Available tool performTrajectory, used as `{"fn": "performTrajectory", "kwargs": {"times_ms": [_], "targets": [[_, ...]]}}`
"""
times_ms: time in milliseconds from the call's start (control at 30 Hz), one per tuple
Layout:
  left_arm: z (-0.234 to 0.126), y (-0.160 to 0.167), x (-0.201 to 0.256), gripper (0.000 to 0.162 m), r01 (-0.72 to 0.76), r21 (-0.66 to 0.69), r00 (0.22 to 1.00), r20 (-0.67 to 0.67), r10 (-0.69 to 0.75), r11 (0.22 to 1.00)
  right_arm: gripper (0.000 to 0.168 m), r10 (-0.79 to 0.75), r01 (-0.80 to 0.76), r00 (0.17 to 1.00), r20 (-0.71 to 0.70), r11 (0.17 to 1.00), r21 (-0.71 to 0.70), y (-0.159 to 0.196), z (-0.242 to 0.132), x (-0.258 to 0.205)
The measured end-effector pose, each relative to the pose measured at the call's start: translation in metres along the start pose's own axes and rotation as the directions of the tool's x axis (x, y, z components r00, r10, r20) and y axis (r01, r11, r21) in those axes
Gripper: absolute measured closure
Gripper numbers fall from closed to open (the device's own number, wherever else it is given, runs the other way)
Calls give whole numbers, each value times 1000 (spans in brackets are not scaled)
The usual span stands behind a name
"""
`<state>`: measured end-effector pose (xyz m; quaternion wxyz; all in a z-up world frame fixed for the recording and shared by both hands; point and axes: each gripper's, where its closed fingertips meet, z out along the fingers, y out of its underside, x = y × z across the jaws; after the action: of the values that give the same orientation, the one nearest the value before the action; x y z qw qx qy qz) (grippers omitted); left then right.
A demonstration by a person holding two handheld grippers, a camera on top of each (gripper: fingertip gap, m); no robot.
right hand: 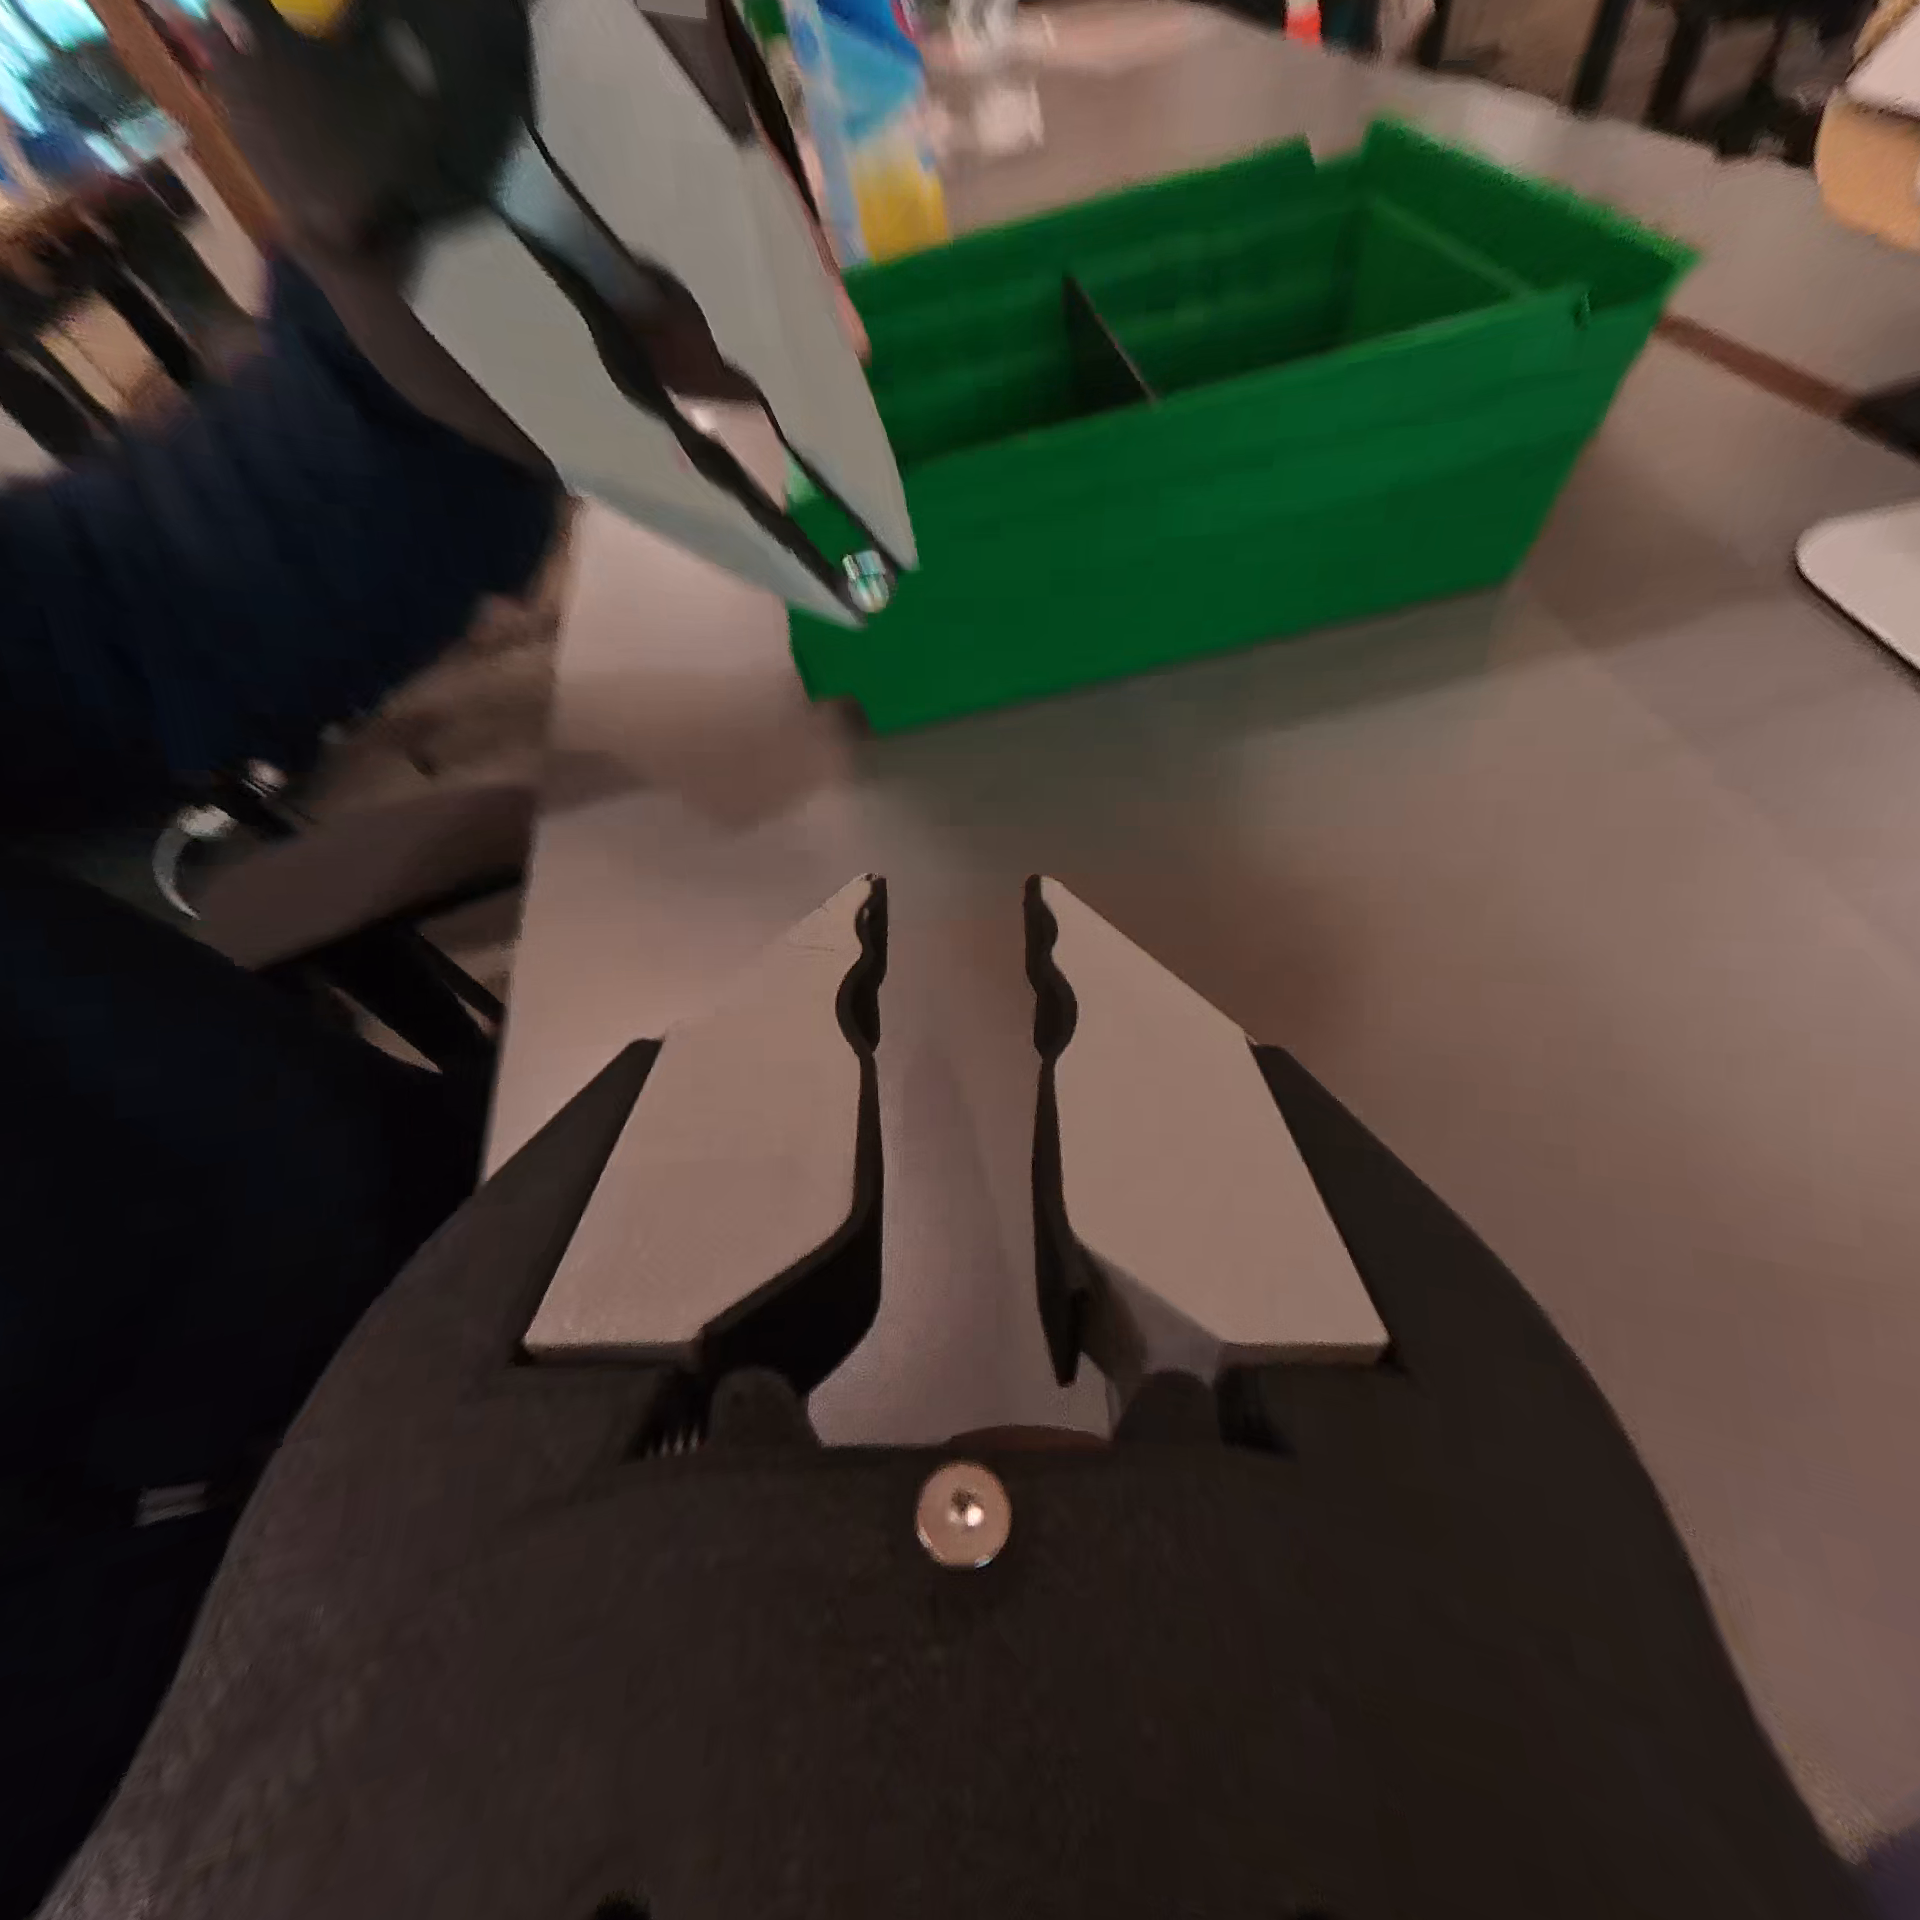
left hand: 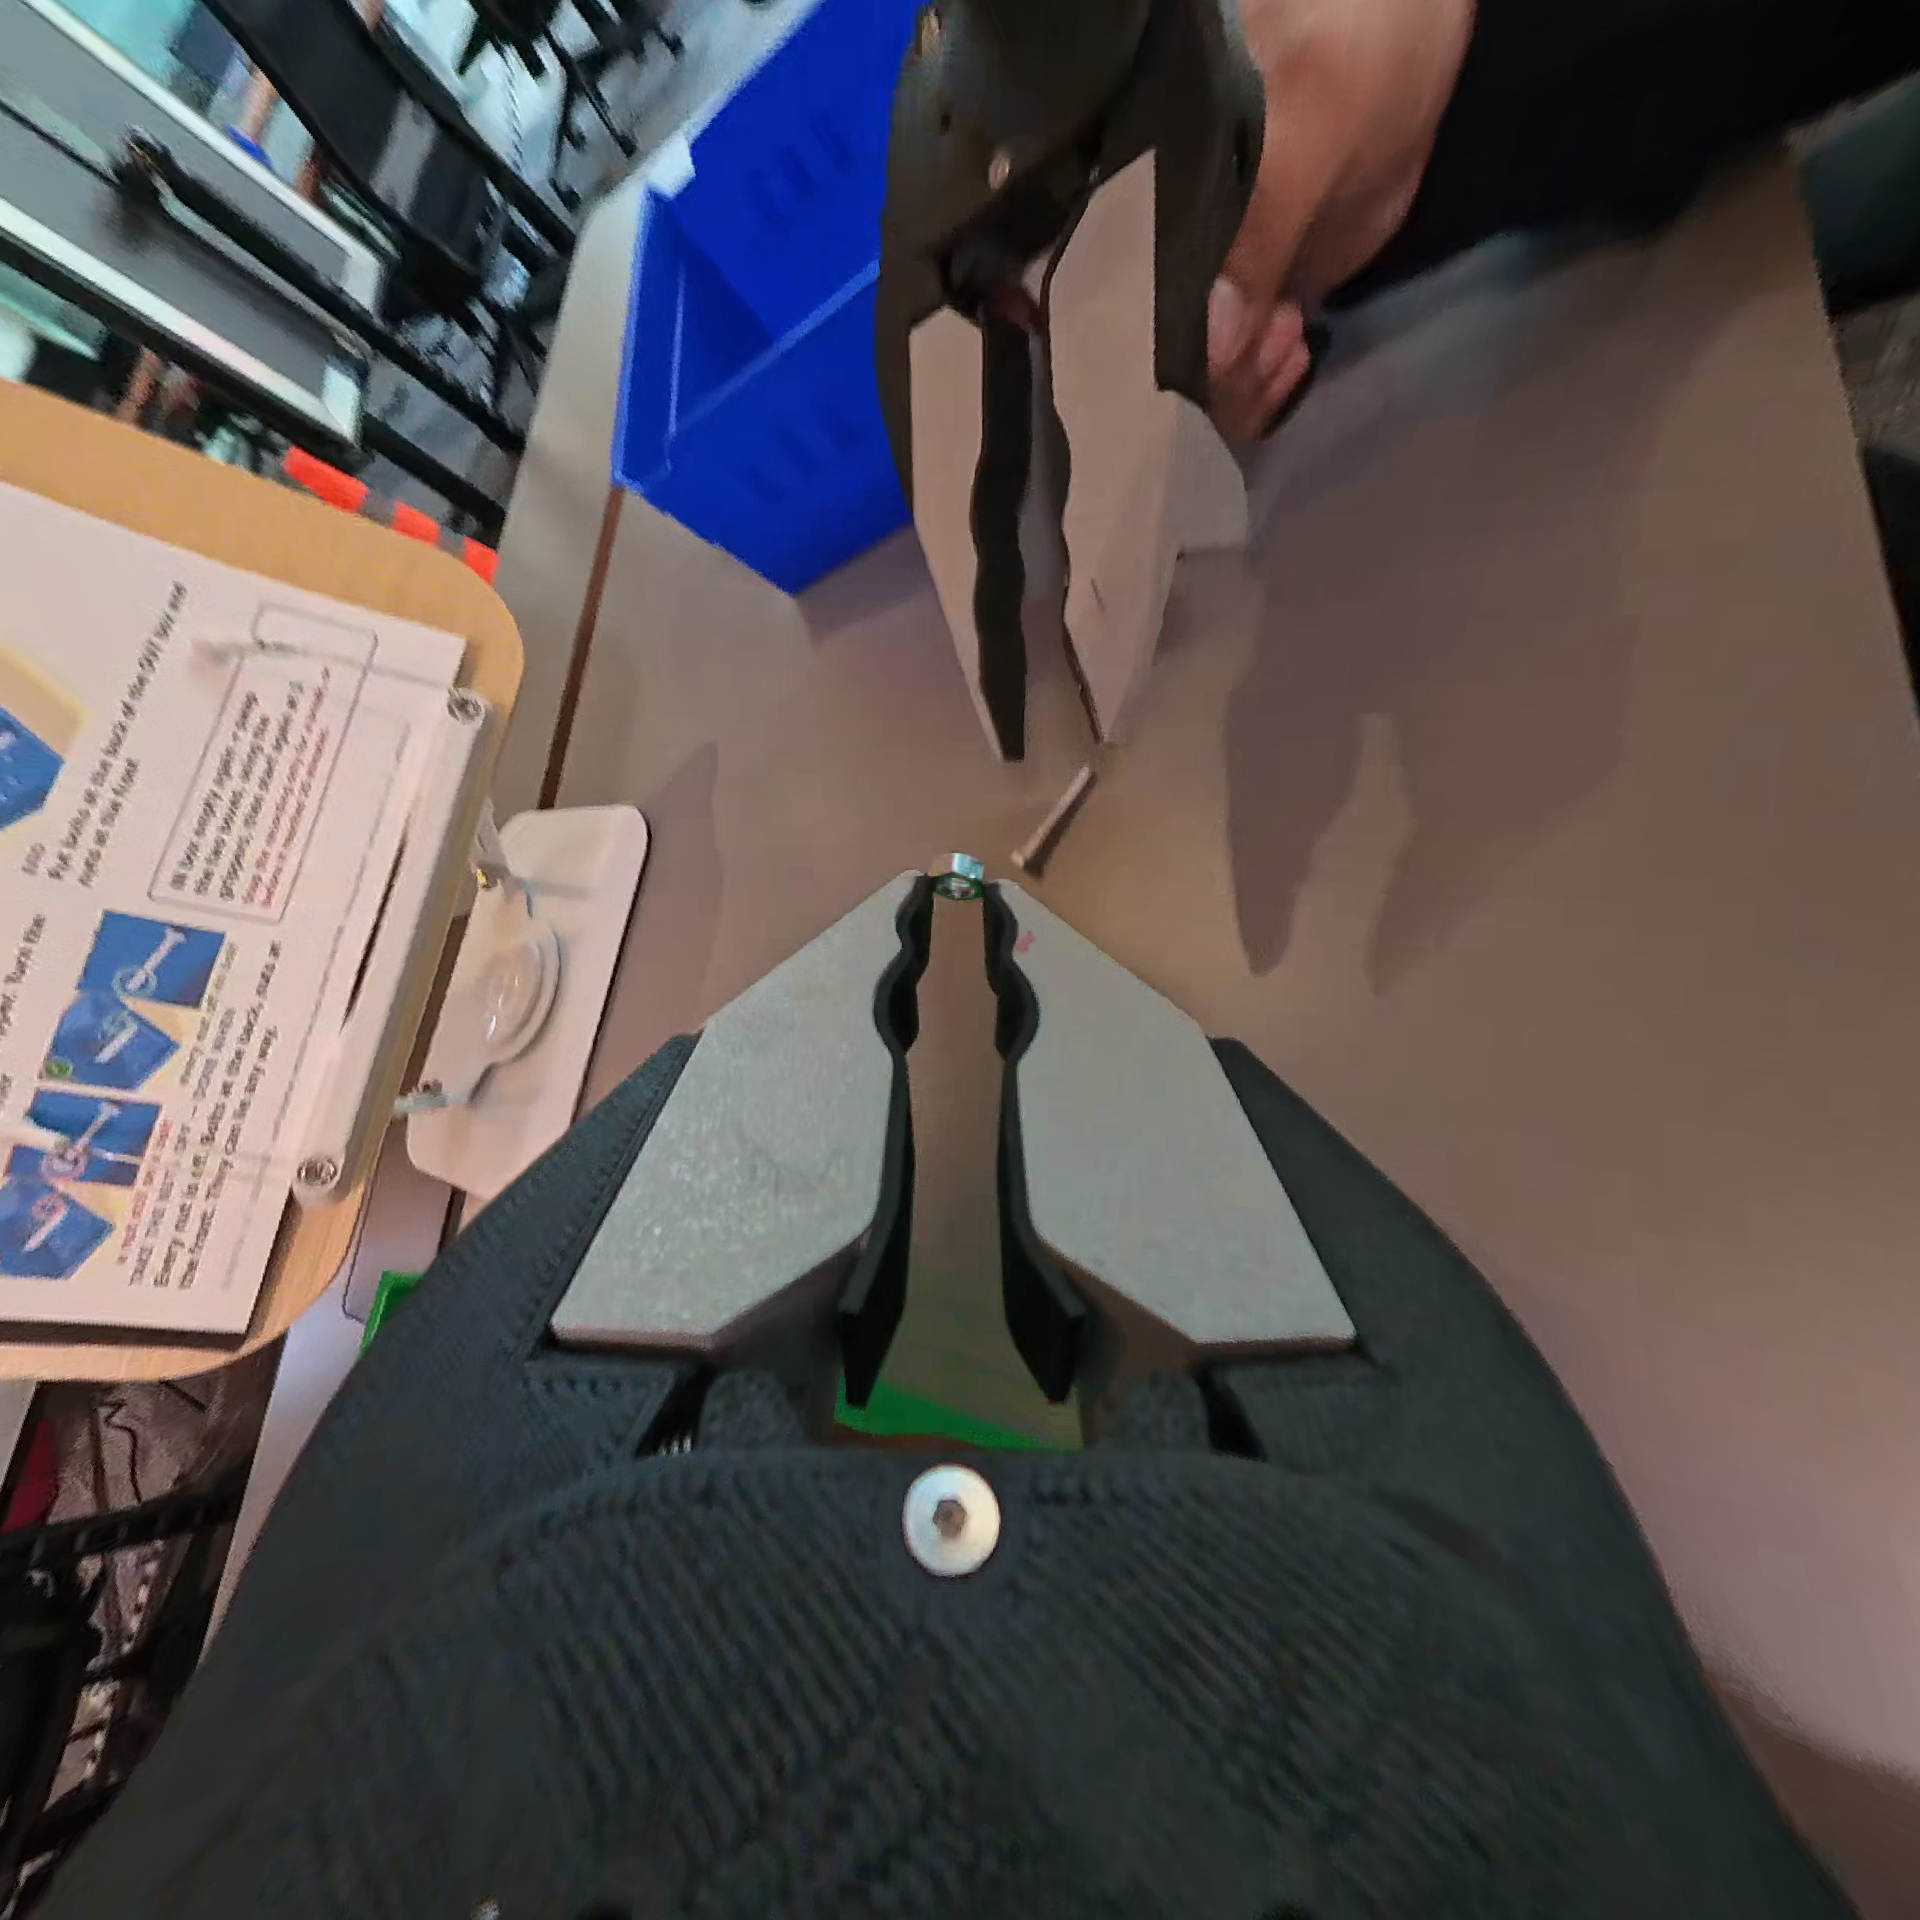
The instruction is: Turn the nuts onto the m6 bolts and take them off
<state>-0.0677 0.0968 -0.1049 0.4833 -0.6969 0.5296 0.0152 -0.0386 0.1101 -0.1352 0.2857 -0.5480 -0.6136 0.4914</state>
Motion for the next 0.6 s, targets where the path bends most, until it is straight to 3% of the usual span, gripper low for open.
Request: {"fn": "performTrajectory", "kwargs": {"times_ms": [33, 233, 400, 600], "targets": [[4, -6, 0, 153, 1, 29, 1000, 22, -2, 1000, 145, 15, -17, 999, 33, 999, 45, -8, -2, -5], [20, -26, 4, 153, -43, 102, 988, 150, 28, 994, 146, 157, -183, 973, 168, 972, 149, -25, -8, -12], [25, -32, 15, 153, -72, 66, 988, 142, 62, 995, 146, 206, -253, 945, 255, 954, 164, -29, -8, -18], [25, -30, 14, 154, -59, 71, 986, 161, 47, 996, 160, 210, -260, 941, 267, 951, 167, -30, -7, -20]]}}
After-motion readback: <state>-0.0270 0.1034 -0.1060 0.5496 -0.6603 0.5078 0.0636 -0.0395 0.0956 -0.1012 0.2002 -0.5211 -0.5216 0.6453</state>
